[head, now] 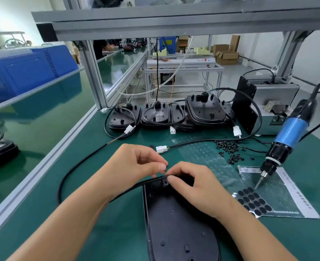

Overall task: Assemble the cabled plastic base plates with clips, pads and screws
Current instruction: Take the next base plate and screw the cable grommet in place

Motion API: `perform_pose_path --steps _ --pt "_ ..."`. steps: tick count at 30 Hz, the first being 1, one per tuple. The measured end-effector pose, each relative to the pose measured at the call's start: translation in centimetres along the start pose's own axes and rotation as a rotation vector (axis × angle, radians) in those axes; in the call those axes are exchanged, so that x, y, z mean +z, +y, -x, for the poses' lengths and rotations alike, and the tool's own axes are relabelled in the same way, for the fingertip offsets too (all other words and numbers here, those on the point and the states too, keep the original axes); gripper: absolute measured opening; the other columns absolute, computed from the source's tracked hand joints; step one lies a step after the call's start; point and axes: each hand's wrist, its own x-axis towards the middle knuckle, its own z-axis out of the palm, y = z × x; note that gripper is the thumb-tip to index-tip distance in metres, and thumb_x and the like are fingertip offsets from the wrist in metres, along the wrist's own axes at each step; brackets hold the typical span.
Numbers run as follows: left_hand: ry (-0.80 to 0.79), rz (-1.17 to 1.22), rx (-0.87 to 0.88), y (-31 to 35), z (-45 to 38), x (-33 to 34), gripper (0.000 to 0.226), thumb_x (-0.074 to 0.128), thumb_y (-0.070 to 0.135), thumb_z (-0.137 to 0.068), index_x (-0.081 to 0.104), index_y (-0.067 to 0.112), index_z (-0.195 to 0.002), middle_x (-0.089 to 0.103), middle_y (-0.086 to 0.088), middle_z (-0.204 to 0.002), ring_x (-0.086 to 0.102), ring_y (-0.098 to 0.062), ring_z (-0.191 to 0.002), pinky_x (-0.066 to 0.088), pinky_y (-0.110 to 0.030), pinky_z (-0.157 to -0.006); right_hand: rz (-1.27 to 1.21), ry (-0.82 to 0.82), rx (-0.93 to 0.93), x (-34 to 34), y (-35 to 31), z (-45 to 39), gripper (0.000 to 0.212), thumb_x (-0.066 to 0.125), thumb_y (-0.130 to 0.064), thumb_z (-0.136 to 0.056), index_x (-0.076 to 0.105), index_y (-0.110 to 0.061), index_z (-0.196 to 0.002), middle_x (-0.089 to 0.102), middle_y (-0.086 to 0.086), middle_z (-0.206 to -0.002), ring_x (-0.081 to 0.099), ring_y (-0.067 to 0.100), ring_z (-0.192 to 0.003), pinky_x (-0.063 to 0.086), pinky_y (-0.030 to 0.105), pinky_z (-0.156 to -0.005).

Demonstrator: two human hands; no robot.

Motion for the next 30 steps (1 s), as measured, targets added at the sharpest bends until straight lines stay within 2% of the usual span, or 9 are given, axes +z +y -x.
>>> perform_pose_path --steps 3,7,11,14,16,18,23,27,30 --pt "0.076 -0.007 0.018 -0.1 0.7 -0.1 0.012 0.075 0.014 -0.079 0.076 0.027 -0.080 0.070 0.000 -0.066 0.058 -0.002 -0.059 0.044 -0.009 -0.060 -0.053 0.160 -0.004 -1.0 0.0 -0.1 0.016 0.065 -0.013 -0.087 0.070 -0.023 -0.098 0.071 -0.014 -0.090 0.064 -0.002 -0.089 0.048 0.016 -0.082" --pt "0.109 0.065 -0.015 0.0 1.2 -0.3 0.012 0.077 0.016 -0.077 0.076 0.027 -0.082 0.070 -0.003 -0.069 0.060 -0.003 -0.062 0.045 -0.009 -0.060 -0.167 0.942 0.123 -6.0 1.9 -0.4 0.016 0.056 -0.019 -0.084 0.066 -0.030 -0.089 0.070 -0.012 -0.081 0.064 -0.006 -0.074 0.048 0.006 -0.061" --pt "0.106 0.126 -0.031 0.5 0.8 0.2 0.012 0.071 0.013 -0.082 0.075 0.023 -0.079 0.073 -0.002 -0.073 0.060 -0.005 -0.061 0.050 -0.017 -0.061 -0.069 1.388 0.289 -10.3 5.4 0.4 0.014 0.053 -0.030 -0.079 0.053 -0.034 -0.093 0.057 -0.012 -0.092 0.055 -0.007 -0.075 0.046 0.009 -0.075" --pt "0.078 0.173 -0.036 0.9 0.5 0.8 0.014 0.069 0.009 -0.084 0.074 0.022 -0.080 0.074 -0.002 -0.077 0.061 -0.006 -0.064 0.052 -0.019 -0.066 -0.130 1.377 0.524 -11.9 6.8 0.7 0.031 0.059 -0.048 -0.071 0.050 -0.030 -0.095 0.057 -0.005 -0.098 0.059 0.014 -0.083 0.053 0.037 -0.082" --pt "0.059 0.199 -0.037 1.2 0.4 1.3 0.016 0.067 0.007 -0.084 0.075 0.020 -0.081 0.073 0.000 -0.076 0.062 -0.006 -0.065 0.053 -0.019 -0.067 -0.229 1.277 0.650 -12.0 6.9 0.6 0.056 0.062 -0.059 -0.064 0.057 -0.020 -0.104 0.064 0.001 -0.100 0.062 0.021 -0.079 0.056 0.041 -0.077" --pt "0.062 0.206 -0.031 1.3 0.4 1.7 0.020 0.064 0.004 -0.087 0.075 0.020 -0.081 0.071 0.001 -0.073 0.062 -0.007 -0.064 0.051 -0.019 -0.065 -0.270 1.197 0.691 -11.7 6.7 0.3 0.059 0.067 -0.061 -0.065 0.061 -0.015 -0.103 0.065 0.003 -0.092 0.059 0.020 -0.068 0.053 0.036 -0.065" --pt "0.056 0.280 -0.021 1.4 0.5 2.0 0.023 0.062 0.003 -0.089 0.076 0.021 -0.082 0.064 0.001 -0.067 0.057 -0.010 -0.064 0.049 -0.022 -0.066 -0.846 1.089 0.529 -11.2 4.8 -0.5 0.021 0.066 -0.026 -0.090 0.057 -0.008 -0.094 0.061 0.006 -0.076 0.062 0.011 -0.056 0.057 0.026 -0.057" --pt "0.042 0.347 0.027 1.7 0.8 2.7 0.017 0.066 0.002 -0.085 0.074 0.017 -0.085 0.064 0.005 -0.066 0.059 -0.007 -0.062 0.051 -0.017 -0.062 -1.216 0.965 0.265 -10.6 0.9 -1.4 0.014 0.061 -0.018 -0.091 0.051 -0.010 -0.096 0.071 0.015 -0.088 0.072 0.018 -0.075 0.059 0.035 -0.073" --pt "0.044 0.332 0.070 1.9 1.0 3.5 0.019 0.064 0.001 -0.087 0.074 0.017 -0.084 0.068 0.001 -0.071 0.061 -0.009 -0.064 0.049 -0.017 -0.060 -1.426 0.805 0.022 -9.3 -2.2 -2.1 0.021 0.061 -0.013 -0.087 0.048 -0.010 -0.102 0.069 0.009 -0.078 0.060 0.013 -0.063 0.052 0.029 -0.070"
